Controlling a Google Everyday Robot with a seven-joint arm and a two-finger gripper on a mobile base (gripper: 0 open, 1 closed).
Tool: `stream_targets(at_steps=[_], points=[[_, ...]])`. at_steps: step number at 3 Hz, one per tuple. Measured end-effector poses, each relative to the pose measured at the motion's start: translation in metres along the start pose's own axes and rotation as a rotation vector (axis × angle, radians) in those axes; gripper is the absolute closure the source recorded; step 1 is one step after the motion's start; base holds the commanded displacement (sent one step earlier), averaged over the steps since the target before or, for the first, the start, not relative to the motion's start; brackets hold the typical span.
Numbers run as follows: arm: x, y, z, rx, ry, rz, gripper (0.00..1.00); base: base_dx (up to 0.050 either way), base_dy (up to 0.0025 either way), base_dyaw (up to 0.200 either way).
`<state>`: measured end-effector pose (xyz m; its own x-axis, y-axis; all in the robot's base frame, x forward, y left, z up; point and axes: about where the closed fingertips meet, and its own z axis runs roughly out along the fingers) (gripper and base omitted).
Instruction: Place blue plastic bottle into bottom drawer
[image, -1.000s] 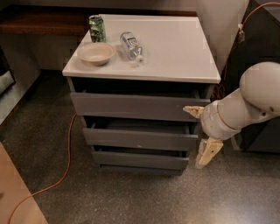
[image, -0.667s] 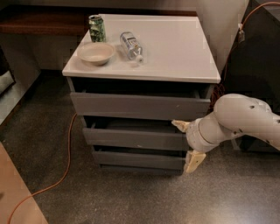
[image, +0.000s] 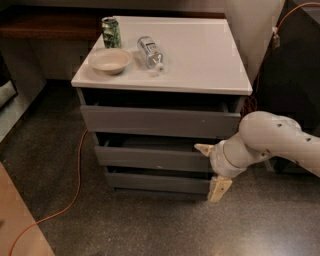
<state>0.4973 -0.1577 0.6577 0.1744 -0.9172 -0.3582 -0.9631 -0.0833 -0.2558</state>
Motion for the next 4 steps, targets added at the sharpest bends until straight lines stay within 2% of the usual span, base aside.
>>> stream_targets(at_steps=[1,2,3,4], points=[[0.014,0.022,0.032,-0.04,0.001,0.037,0.0,0.0,0.0,0.0],[0.031,0.042,0.072,-0.044,-0.003,0.039,0.0,0.0,0.0,0.0],[0.048,0.056,0.121,-0.037,-0.026,0.02,0.0,0.0,0.0,0.0],[0.079,0.061,0.188,-0.02,-0.055,0.004,0.0,0.0,0.0,0.0]])
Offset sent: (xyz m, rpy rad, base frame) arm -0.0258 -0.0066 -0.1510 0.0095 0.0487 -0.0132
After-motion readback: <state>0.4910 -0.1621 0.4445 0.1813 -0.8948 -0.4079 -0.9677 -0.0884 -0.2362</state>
